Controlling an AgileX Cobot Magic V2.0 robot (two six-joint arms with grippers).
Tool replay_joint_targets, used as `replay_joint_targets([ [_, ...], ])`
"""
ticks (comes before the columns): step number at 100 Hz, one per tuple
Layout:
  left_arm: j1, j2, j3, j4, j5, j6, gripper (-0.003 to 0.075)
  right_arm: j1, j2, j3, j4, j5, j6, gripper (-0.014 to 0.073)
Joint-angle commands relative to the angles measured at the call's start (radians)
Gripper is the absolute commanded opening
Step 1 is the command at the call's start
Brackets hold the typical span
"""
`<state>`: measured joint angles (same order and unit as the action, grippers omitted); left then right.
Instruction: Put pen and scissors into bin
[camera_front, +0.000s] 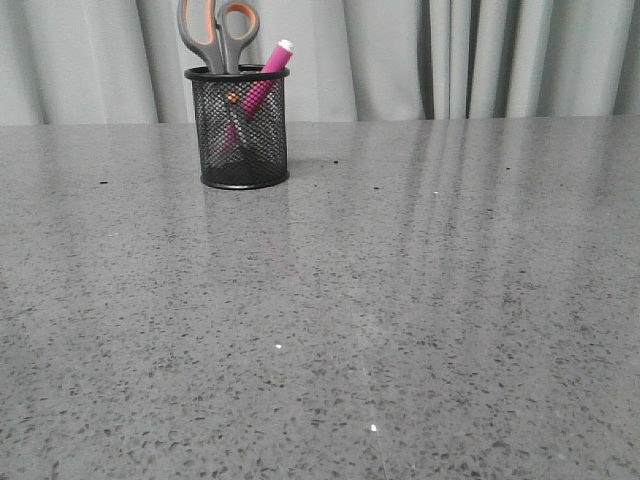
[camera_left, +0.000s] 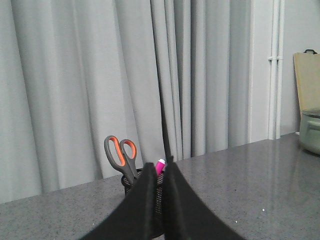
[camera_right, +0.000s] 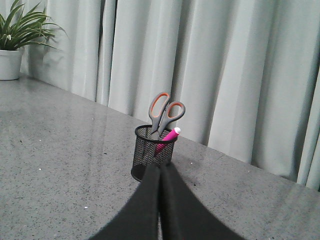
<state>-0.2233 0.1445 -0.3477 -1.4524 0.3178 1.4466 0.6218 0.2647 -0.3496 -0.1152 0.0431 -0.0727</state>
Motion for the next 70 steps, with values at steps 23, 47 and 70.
replay_joint_targets([
  [23,0.013,-0.037,-0.008,0.771,-0.014,-0.432,-0.0001,-0.002,0.007,-0.027,-0.012,-0.080,-0.001,-0.0069],
  [47,0.042,-0.154,0.168,1.400,-0.051,-1.207,-0.0001,-0.002,0.007,-0.027,-0.012,-0.080,-0.001,-0.0069],
  [70,0.101,-0.180,0.325,1.400,-0.137,-1.363,-0.0001,-0.002,0.007,-0.027,-0.012,-0.078,-0.001,-0.0069],
])
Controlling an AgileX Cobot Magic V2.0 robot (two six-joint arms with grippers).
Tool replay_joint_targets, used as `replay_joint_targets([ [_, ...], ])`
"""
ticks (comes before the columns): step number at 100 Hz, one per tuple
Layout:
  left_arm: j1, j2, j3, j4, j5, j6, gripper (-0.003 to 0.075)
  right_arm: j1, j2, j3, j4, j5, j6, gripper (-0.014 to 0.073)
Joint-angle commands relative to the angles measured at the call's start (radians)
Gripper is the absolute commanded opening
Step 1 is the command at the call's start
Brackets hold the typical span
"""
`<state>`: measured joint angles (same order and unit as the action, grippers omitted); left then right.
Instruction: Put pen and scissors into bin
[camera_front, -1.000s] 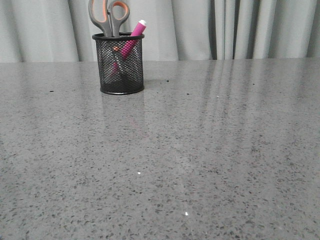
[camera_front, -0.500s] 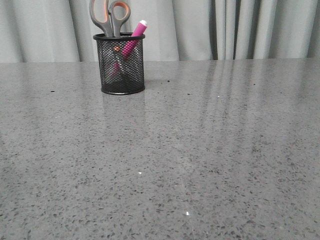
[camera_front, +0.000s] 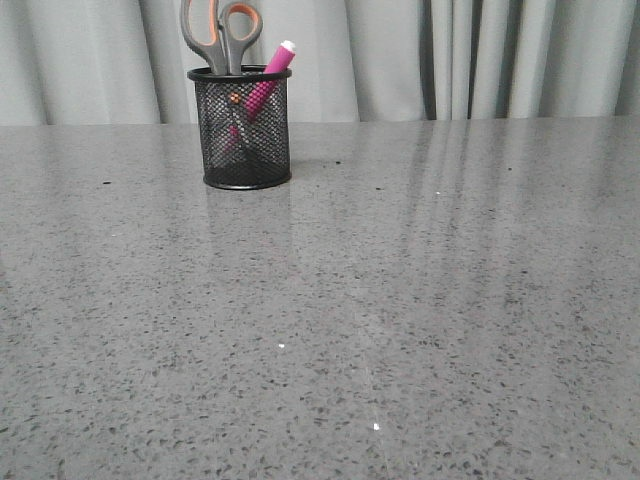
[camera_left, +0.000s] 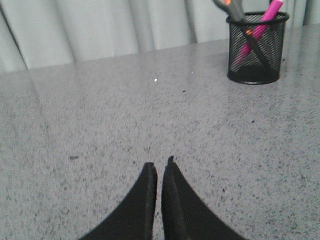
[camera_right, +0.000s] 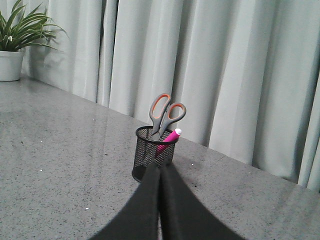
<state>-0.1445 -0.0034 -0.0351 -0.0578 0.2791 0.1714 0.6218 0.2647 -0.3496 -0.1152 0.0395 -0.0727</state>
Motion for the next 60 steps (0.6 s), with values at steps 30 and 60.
replay_joint_targets([
  [30,0.091,-0.032,0.080,-0.017,0.016,-0.131,-0.0001,-0.002,0.007,-0.027,-0.012,-0.074,-0.001,-0.0069],
  [60,0.111,-0.032,0.080,-0.011,0.015,-0.131,-0.0001,-0.002,0.007,-0.027,-0.012,-0.074,-0.001,-0.0069],
])
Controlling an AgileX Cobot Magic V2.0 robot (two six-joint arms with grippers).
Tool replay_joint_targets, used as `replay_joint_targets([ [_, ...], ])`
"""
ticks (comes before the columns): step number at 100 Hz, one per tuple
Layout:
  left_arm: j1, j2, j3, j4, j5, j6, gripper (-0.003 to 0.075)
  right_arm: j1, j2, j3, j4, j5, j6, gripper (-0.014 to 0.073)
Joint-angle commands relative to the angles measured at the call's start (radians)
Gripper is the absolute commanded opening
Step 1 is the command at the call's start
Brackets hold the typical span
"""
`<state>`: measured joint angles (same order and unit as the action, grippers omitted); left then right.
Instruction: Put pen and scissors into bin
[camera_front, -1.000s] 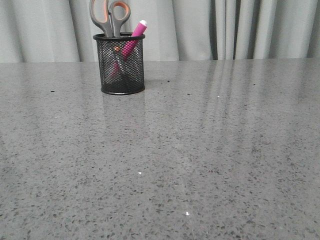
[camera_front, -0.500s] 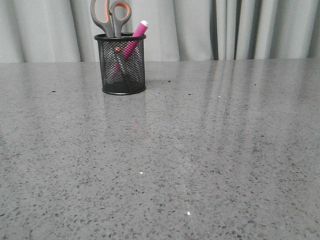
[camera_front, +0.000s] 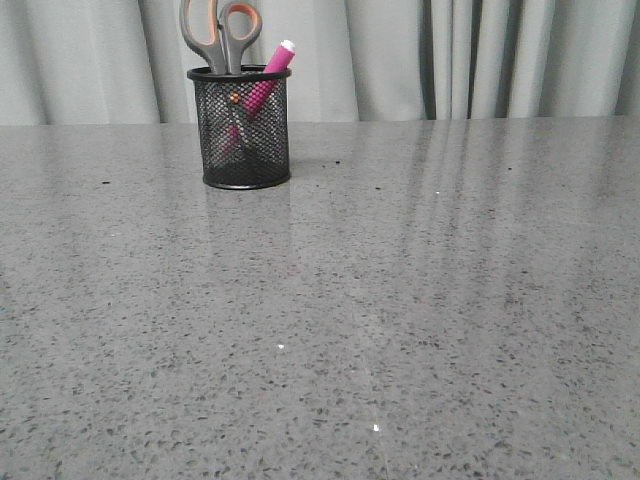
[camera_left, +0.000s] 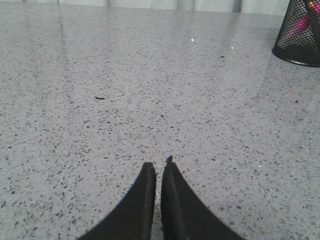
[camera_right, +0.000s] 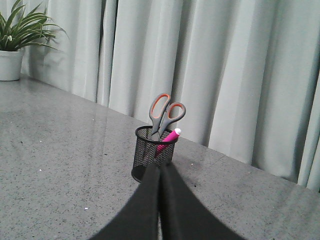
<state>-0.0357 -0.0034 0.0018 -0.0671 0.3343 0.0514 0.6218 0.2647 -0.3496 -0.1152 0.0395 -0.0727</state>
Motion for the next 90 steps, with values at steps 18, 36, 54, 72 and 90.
replay_joint_targets([
  [18,0.002,-0.032,0.043,-0.002,-0.041,-0.011,-0.0001,-0.002,0.007,-0.027,-0.012,-0.074,-0.001,-0.0069],
  [36,0.002,-0.032,0.043,-0.002,-0.041,-0.011,-0.0001,-0.002,0.007,-0.027,-0.012,-0.074,-0.001,-0.0069],
  [54,0.002,-0.032,0.043,-0.002,-0.041,-0.011,-0.0001,-0.002,0.007,-0.007,-0.012,-0.068,-0.001,-0.0069],
  [72,0.002,-0.032,0.043,-0.002,-0.041,-0.011,-0.0001,-0.057,0.007,0.086,-0.012,-0.076,-0.001,-0.0069],
  [90,0.002,-0.032,0.043,-0.002,-0.041,-0.011,-0.0001,-0.233,0.000,0.234,0.059,-0.143,-0.001,-0.0069],
])
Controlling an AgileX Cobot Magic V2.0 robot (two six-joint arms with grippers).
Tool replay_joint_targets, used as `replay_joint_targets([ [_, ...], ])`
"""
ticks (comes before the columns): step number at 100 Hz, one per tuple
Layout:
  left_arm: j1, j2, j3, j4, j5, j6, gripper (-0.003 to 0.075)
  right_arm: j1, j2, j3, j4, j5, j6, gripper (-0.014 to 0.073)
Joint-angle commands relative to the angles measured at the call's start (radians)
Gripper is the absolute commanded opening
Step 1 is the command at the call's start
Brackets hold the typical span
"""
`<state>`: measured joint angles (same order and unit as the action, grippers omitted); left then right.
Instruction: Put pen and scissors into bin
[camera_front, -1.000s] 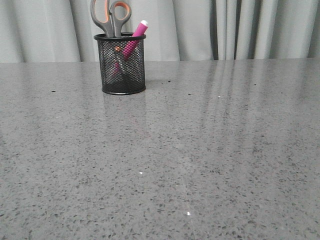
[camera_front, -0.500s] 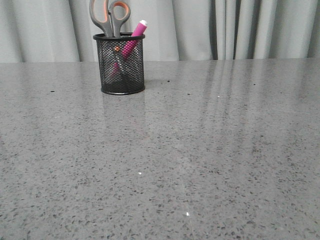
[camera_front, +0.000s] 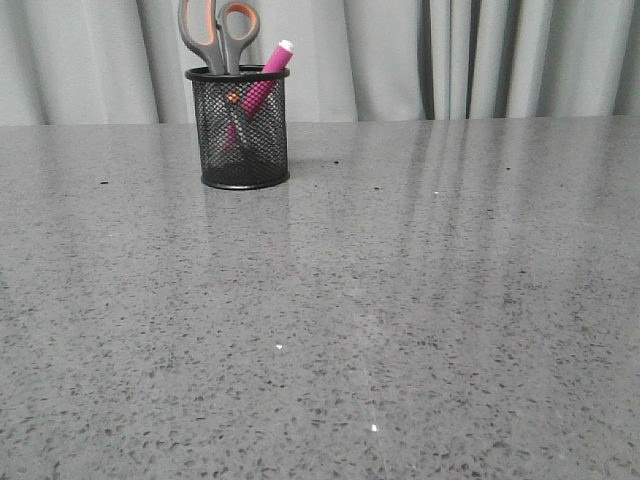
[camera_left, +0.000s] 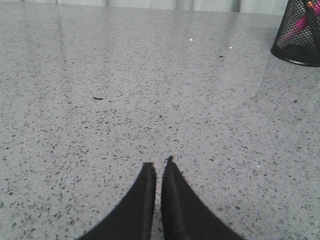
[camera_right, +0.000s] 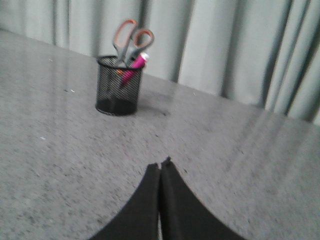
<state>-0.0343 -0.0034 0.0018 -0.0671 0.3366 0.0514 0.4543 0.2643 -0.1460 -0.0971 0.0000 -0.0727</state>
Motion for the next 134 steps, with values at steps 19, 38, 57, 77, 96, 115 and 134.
replay_joint_targets([
  [19,0.001,-0.032,0.043,-0.002,-0.043,-0.011,-0.0001,-0.191,-0.107,0.173,0.070,-0.059,-0.001,-0.0069],
  [38,0.001,-0.032,0.043,-0.002,-0.043,-0.011,-0.0001,-0.322,-0.270,0.170,0.070,0.231,-0.001,-0.0069],
  [57,0.001,-0.032,0.043,-0.004,-0.043,-0.011,-0.0001,-0.399,-0.289,0.170,0.073,0.304,-0.001,-0.0069],
  [77,0.001,-0.032,0.043,-0.004,-0.043,-0.011,-0.0001,-0.401,-0.293,0.170,0.073,0.300,-0.001,-0.0069],
  [96,0.001,-0.032,0.043,-0.004,-0.043,-0.011,-0.0001,-0.401,-0.293,0.170,0.073,0.300,-0.001,-0.0069],
  [115,0.001,-0.032,0.043,-0.004,-0.043,-0.011,-0.0001,-0.401,-0.293,0.170,0.073,0.300,-0.001,-0.0069],
  [134,0.001,-0.032,0.043,-0.004,-0.043,-0.011,-0.0001,-0.401,-0.293,0.170,0.073,0.300,-0.001,-0.0069],
])
